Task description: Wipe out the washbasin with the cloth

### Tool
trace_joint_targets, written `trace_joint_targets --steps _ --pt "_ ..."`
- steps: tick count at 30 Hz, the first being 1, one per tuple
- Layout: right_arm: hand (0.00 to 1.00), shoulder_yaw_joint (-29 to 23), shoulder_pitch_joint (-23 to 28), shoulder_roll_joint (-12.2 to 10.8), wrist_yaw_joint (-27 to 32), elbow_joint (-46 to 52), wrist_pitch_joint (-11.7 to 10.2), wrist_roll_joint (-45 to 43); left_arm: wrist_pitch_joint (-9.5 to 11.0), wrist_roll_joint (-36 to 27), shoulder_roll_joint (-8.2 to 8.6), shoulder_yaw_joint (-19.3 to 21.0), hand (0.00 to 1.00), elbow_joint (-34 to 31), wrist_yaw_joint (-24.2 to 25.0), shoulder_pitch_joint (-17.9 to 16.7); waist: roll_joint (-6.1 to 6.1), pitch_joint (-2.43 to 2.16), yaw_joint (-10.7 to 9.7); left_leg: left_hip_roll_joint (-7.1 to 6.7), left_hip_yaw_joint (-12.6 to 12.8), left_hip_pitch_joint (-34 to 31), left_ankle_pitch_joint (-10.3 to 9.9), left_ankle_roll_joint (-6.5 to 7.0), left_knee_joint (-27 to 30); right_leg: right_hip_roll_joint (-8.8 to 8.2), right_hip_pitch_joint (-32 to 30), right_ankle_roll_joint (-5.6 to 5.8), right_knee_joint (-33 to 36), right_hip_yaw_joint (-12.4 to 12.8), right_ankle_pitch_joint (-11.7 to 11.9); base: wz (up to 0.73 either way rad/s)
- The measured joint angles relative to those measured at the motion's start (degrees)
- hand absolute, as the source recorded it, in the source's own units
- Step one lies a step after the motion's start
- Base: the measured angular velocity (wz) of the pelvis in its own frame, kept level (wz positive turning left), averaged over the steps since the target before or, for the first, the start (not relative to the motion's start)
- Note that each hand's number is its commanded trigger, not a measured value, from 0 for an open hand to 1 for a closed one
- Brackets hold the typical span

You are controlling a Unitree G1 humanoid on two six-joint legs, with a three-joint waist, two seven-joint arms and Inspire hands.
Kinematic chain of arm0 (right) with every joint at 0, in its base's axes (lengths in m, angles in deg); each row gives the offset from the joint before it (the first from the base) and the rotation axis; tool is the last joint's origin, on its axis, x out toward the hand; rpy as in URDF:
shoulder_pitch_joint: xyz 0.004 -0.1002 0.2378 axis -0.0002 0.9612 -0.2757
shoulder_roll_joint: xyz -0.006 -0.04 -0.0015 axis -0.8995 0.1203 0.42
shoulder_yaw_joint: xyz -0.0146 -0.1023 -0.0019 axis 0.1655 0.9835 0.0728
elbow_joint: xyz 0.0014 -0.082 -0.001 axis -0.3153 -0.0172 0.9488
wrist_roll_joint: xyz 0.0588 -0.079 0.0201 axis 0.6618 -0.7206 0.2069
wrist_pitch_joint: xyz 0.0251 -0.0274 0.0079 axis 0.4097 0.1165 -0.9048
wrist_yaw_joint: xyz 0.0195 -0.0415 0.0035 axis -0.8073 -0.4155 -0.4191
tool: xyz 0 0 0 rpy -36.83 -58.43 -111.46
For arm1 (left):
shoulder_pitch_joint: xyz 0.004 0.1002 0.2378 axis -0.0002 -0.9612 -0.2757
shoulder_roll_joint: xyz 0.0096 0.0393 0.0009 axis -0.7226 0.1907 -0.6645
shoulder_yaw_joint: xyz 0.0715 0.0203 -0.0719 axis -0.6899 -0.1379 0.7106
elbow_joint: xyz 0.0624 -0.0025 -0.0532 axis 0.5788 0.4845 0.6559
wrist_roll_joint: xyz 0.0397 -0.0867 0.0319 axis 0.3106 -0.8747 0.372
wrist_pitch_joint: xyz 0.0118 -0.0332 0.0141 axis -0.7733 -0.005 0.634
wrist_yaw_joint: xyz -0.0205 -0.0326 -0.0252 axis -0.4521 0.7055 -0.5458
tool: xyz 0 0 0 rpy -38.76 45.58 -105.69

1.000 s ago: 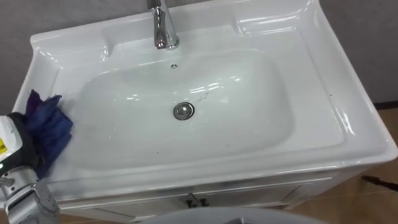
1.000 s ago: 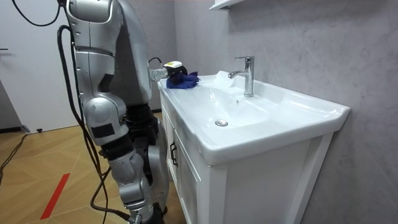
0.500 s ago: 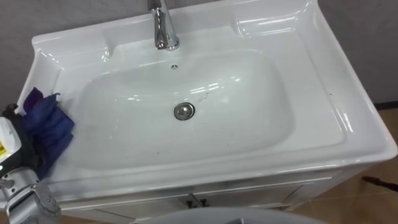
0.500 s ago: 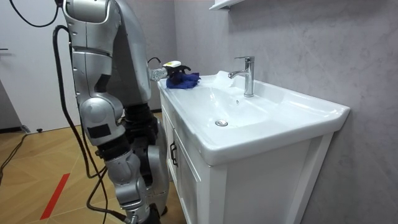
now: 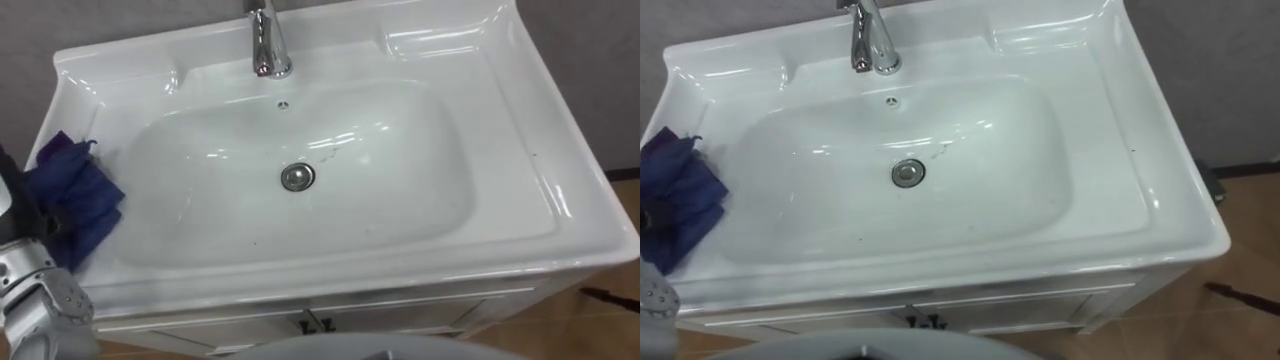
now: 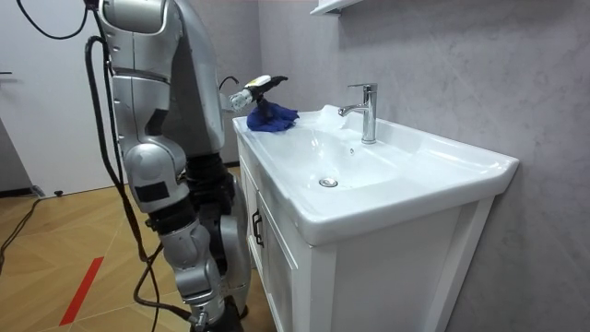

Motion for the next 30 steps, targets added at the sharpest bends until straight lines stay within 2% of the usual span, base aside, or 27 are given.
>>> trace_joint_targets --steps 11,16,19,23,27,30 --pt "0.00 0.0 -1.2 -0.1 -0.3 -2.4 -0.2 -0.2 0.8 -0.6 -0.26 0.8 0.00 -10.3 -0.1 2.5 0.07 0.20 -0.1 -0.22 -0.7 -0.1 0.0 0.02 -0.1 -0.08 0.0 0.10 0.0 -0.1 0.1 -0.01" --pt "0.00 0.0 -0.9 0.0 -0.3 -3.0 0.0 -0.8 0.9 -2.1 -0.31 1.3 0.00 -10.3 0.8 3.9 0.21 0.59 0.1 -0.23 -1.4 -0.4 0.0 0.03 -0.2 -0.07 -0.1 0.10 -0.1 -0.5 0.1 0.03" --pt "0.00 0.0 0.5 0.0 -0.2 -1.9 0.1 -0.9 0.9 -4.8 -0.32 4.1 0.00 -10.3 0.8 3.8 0.23 0.59 0.6 -0.33 -1.3 -0.4 0.0 0.03 -0.1 -0.04 -0.1 0.14 -0.7 0.4 0.0 -0.09" --pt "0.00 -0.2 1.3 0.0 -0.3 -1.8 0.1 -1.3 1.0 -7.1 -0.32 8.7 0.00 -8.7 -0.2 3.3 0.42 0.45 0.9 -0.46 -1.3 -0.4 0.0 0.03 -0.2 -0.10 0.0 0.17 -0.9 0.4 0.0 -0.01" --pt "0.00 -0.5 1.7 0.2 -0.3 -1.5 0.1 -1.0 1.2 -9.3 -0.31 10.4 0.00 -6.4 -1.8 0.8 0.61 0.17 2.2 -0.50 -1.3 -0.4 0.0 0.03 -0.2 -0.13 0.0 0.17 -0.8 0.3 0.0 -0.01" --pt "0.00 -0.7 1.3 0.6 -0.2 -1.3 0.2 -1.2 1.0 -15.3 -0.29 11.7 0.00 -2.4 -3.1 0.1 0.72 0.08 3.6 -0.49 -1.5 -0.4 0.0 0.03 -0.2 -0.14 0.1 0.17 -0.7 -0.2 0.0 0.08"
